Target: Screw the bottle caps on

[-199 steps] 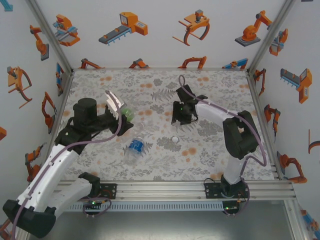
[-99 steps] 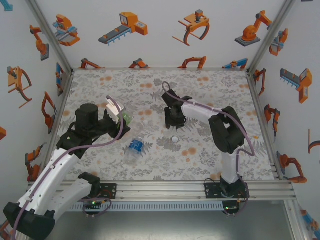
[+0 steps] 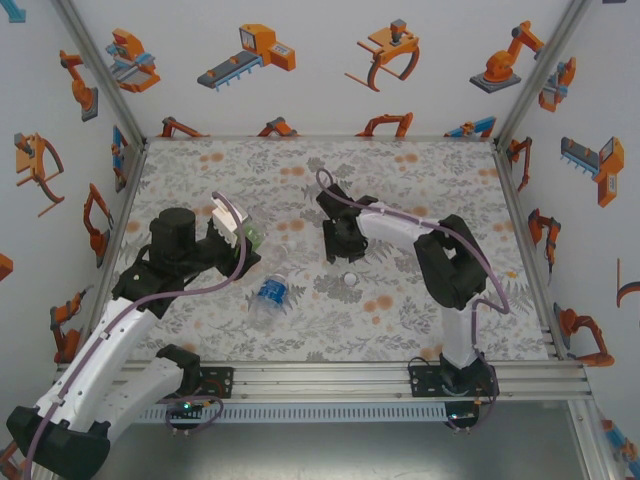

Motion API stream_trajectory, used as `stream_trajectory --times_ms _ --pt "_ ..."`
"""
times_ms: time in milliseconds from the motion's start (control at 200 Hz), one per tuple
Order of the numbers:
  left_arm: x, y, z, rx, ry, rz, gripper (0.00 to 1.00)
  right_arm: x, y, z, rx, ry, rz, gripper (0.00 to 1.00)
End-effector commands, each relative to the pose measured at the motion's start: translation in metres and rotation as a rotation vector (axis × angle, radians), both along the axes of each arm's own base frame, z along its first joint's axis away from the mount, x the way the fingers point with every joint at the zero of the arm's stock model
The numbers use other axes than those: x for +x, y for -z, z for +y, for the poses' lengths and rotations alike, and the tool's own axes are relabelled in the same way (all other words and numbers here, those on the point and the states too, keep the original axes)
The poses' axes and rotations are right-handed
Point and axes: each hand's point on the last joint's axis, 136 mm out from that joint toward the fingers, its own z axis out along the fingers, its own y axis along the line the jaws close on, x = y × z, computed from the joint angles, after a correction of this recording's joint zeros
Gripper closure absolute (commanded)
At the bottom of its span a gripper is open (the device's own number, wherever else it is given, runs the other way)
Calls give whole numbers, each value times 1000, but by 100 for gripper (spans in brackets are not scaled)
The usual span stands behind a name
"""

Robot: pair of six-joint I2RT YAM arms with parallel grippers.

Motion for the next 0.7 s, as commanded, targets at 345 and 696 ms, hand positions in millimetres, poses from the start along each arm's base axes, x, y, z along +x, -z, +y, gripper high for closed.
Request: stream_trajectory --times_ms 345,696 --pt "0 -10 2 -21 -13 -19 99 -22 -16 28 9 -44 -12 49" --pt "0 -10 1 -23 -8 -16 99 -30 -11 27 -25 -58 -4 52"
